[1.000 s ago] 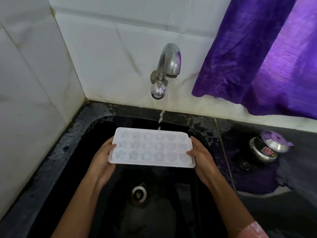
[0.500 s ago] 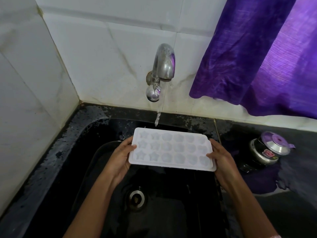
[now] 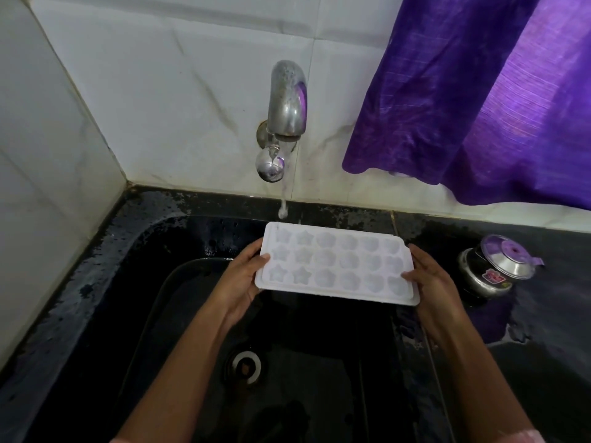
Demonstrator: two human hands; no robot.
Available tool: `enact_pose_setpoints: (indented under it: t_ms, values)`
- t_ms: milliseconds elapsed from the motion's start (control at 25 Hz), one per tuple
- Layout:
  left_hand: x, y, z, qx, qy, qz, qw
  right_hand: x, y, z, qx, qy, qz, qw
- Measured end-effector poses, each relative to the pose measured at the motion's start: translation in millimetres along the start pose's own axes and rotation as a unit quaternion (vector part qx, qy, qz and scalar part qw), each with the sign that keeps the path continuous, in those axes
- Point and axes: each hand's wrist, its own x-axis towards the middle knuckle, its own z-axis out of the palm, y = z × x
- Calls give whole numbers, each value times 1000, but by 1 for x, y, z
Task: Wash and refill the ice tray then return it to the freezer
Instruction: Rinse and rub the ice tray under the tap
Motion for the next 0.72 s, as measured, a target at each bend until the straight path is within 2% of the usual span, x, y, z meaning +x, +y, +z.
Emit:
enact_pose_setpoints:
  t_ms: [200,720]
  values:
    - [10,11,1,47,-3,-18,999,11,-5,4,-8,-1,-13,1000]
    - [18,26,-11,38,63,36,997,28,-8,39,-29,7,-7,1000]
